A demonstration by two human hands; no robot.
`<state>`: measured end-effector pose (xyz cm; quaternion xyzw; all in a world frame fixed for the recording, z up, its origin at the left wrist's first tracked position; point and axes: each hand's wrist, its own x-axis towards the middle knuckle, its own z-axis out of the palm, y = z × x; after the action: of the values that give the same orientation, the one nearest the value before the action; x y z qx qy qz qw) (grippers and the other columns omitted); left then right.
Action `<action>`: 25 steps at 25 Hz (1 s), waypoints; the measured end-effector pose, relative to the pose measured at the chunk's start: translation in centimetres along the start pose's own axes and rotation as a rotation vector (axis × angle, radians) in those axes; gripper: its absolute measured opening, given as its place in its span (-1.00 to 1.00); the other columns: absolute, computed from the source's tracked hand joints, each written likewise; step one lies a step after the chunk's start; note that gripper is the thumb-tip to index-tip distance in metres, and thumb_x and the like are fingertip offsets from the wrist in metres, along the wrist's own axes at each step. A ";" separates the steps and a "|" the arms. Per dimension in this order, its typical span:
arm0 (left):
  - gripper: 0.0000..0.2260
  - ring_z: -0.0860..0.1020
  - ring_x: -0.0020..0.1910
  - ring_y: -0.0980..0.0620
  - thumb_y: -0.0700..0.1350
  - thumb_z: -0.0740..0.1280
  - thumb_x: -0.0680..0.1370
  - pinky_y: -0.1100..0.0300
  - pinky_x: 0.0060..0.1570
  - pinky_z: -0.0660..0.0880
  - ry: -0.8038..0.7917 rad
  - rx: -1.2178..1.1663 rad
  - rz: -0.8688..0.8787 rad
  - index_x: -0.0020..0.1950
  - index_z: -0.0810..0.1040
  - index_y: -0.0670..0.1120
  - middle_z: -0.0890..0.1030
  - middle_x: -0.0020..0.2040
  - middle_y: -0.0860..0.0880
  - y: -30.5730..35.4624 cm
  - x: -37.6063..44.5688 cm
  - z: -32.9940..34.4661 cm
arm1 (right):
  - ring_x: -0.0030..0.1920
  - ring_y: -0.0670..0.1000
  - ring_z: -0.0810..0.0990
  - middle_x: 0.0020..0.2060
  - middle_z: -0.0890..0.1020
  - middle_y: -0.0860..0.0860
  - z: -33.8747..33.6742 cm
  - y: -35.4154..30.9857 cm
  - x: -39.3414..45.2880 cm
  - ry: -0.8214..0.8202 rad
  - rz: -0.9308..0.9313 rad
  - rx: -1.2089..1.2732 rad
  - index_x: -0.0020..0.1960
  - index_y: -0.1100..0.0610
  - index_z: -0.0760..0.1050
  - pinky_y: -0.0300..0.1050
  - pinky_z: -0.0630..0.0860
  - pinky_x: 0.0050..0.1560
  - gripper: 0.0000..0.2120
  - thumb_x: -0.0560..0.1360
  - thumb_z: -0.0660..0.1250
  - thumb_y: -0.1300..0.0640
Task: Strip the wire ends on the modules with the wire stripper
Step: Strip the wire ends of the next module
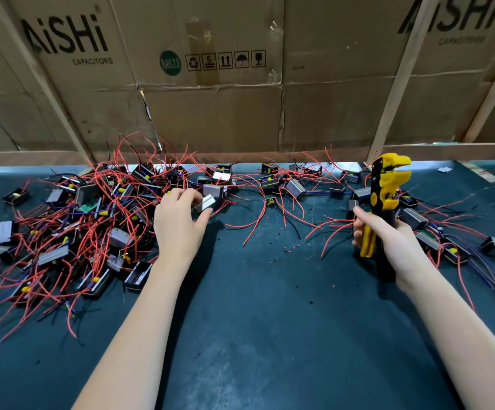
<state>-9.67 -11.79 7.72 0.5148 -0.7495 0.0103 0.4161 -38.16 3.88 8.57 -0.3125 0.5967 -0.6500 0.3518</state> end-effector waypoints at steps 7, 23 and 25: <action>-0.78 0.46 -0.12 0.03 -0.35 0.46 0.36 0.15 -0.08 0.45 -0.247 -0.254 0.390 -0.09 0.56 -0.13 0.48 -0.11 0.04 3.5 -1.3 -0.5 | -0.32 -0.01 0.52 -0.32 0.55 0.03 0.1 -0.1 -0.1 0.003 0.007 0.016 -0.16 0.16 0.53 0.02 0.47 -0.03 -0.71 0.37 0.47 -0.06; -0.73 0.49 -0.37 0.19 0.10 0.49 0.44 0.39 -0.26 0.38 -0.202 -0.301 -0.138 -0.33 0.54 -0.01 0.58 -0.37 0.08 2.5 -1.1 -0.6 | -0.16 0.06 0.60 -0.20 0.62 0.11 0.1 0.0 -0.3 -0.010 0.000 -0.036 -0.07 0.18 0.56 -0.02 0.51 0.04 -0.65 0.32 0.46 -0.07; -0.79 0.55 -0.30 0.18 0.04 0.51 0.44 0.46 -0.22 0.40 -0.219 -0.418 -0.240 -0.23 0.60 -0.06 0.63 -0.29 0.08 2.8 -1.4 0.0 | -0.18 0.07 0.59 -0.21 0.63 0.13 0.4 0.0 -0.4 -0.049 -0.012 -0.056 -0.06 0.16 0.56 -0.03 0.47 0.01 -0.61 0.28 0.44 -0.10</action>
<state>-11.71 -9.38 7.99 0.5009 -0.7094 -0.2498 0.4282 -37.61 4.03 8.65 -0.3419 0.6040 -0.6272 0.3535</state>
